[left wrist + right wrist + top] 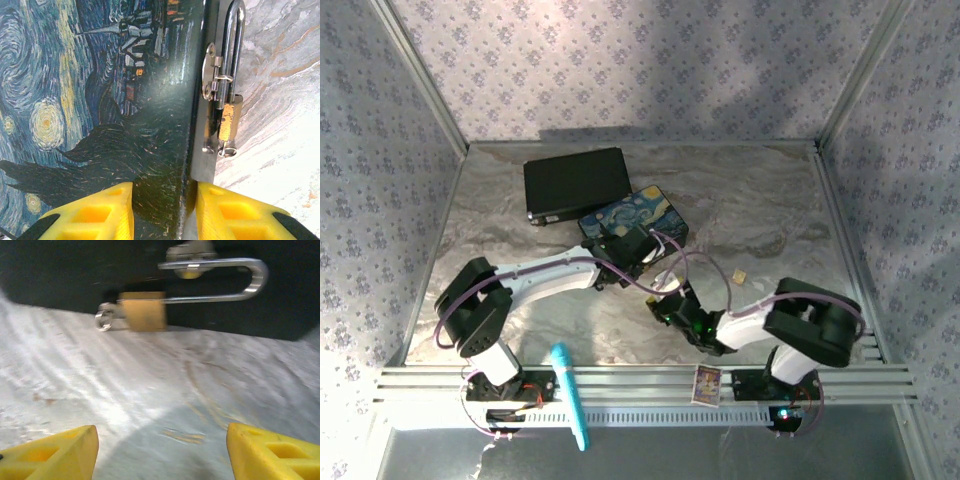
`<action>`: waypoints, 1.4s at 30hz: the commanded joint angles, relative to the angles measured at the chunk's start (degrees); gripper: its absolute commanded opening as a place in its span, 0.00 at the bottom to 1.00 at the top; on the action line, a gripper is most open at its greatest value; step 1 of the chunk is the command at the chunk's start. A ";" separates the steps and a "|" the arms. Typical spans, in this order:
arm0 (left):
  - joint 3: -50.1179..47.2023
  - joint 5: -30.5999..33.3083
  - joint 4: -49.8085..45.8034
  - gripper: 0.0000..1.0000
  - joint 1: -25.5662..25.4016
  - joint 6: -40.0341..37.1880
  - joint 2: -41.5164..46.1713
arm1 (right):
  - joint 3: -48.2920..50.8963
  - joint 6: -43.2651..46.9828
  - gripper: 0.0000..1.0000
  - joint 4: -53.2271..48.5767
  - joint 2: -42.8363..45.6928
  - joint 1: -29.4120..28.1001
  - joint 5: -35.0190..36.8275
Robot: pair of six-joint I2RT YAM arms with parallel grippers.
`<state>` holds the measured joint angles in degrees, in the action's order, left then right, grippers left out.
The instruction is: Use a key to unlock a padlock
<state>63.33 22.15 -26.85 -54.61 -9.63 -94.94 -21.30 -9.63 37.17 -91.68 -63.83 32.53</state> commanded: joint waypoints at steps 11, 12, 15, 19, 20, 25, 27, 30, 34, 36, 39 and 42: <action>-4.01 -14.93 -10.75 0.33 -0.06 0.40 -5.42 | -7.31 2.69 0.69 15.79 -13.97 0.32 4.79; -4.00 -15.03 -10.72 0.33 -0.06 0.30 -5.50 | -7.71 2.66 0.69 16.11 -14.69 0.61 5.11; -4.03 -15.29 -10.70 0.33 -0.06 0.22 -5.52 | -8.53 3.67 0.65 18.54 -16.64 1.29 7.18; -4.14 -16.14 -10.40 0.33 -0.06 0.24 -5.83 | -10.31 5.10 0.57 21.26 -19.02 1.92 10.53; -4.18 -16.18 -10.24 0.33 -0.14 0.22 -6.00 | -10.88 5.06 0.55 21.28 -19.22 2.04 11.26; -3.66 -15.44 -11.34 0.32 -0.35 0.13 -7.92 | -12.14 4.36 0.50 21.98 -19.77 3.45 11.93; -3.65 -15.50 -11.47 0.32 -0.34 0.09 -8.18 | -12.34 4.00 0.51 22.04 -19.60 4.35 11.15; -3.74 -16.61 -11.38 0.32 -0.32 0.12 -7.82 | -12.32 1.25 0.50 22.87 -19.60 5.55 11.25; -3.66 -17.45 -11.65 0.32 -0.41 0.18 -6.78 | -13.35 -1.52 0.45 24.31 -19.86 6.54 12.65; -3.74 -17.73 -11.67 0.32 -0.50 0.31 -6.17 | -13.99 -2.54 0.43 23.67 -19.68 6.80 14.48; -3.85 -17.91 -11.65 0.32 -0.61 0.42 -5.62 | -13.11 -5.41 0.40 23.89 -18.58 8.02 15.17; -3.68 -17.77 -13.40 0.32 -0.75 0.66 -5.29 | -12.15 -7.42 0.38 23.15 -17.60 9.45 16.02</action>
<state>64.66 20.25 -23.83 -51.86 -8.51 -96.44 -31.46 -12.21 58.59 -111.15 -57.89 44.05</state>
